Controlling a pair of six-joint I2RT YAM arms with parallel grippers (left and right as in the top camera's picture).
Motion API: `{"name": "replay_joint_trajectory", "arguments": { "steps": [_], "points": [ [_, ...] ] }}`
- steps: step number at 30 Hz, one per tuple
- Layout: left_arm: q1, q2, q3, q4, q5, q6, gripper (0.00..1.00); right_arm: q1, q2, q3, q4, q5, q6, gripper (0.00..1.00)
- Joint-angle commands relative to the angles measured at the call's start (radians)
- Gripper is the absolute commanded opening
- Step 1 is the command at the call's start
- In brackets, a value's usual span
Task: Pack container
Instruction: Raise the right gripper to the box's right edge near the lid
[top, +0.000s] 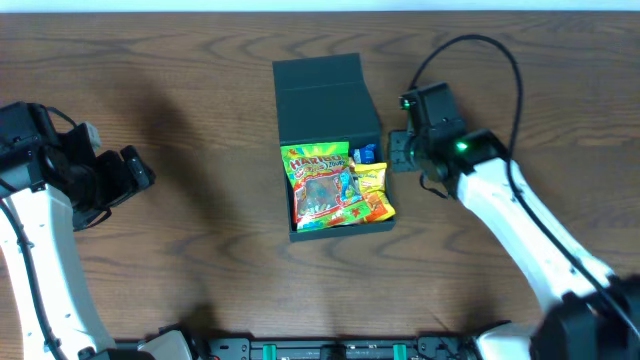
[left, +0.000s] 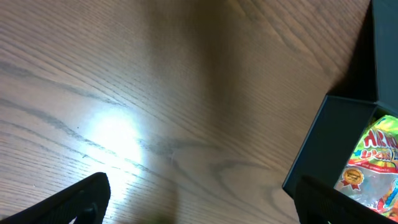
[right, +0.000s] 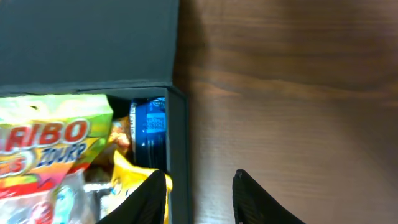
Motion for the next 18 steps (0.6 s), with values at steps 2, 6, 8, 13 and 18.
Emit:
{"name": "replay_joint_trajectory", "arguments": {
  "steps": [2,6,8,13,18],
  "points": [
    [0.005,0.003,0.003,-0.003,-0.012,0.011,0.95,0.003,0.088,0.003,0.036,-0.034,-0.050,0.35],
    [0.005,0.003,0.003,-0.003,-0.012,0.011,0.95,0.003,0.137,0.003,0.089,-0.034,-0.050,0.34],
    [0.005,0.003,0.003,-0.003,-0.012,0.011,0.95,0.003,0.153,0.003,0.117,-0.038,-0.050,0.34],
    [0.005,0.003,0.003,-0.003,-0.012,0.011,0.95,0.001,0.179,0.003,0.168,-0.070,-0.050,0.35],
    [0.005,0.003,0.003,-0.003,-0.012,0.011,0.95,0.001,0.219,0.003,0.187,-0.075,-0.048,0.33]
  ]
}}
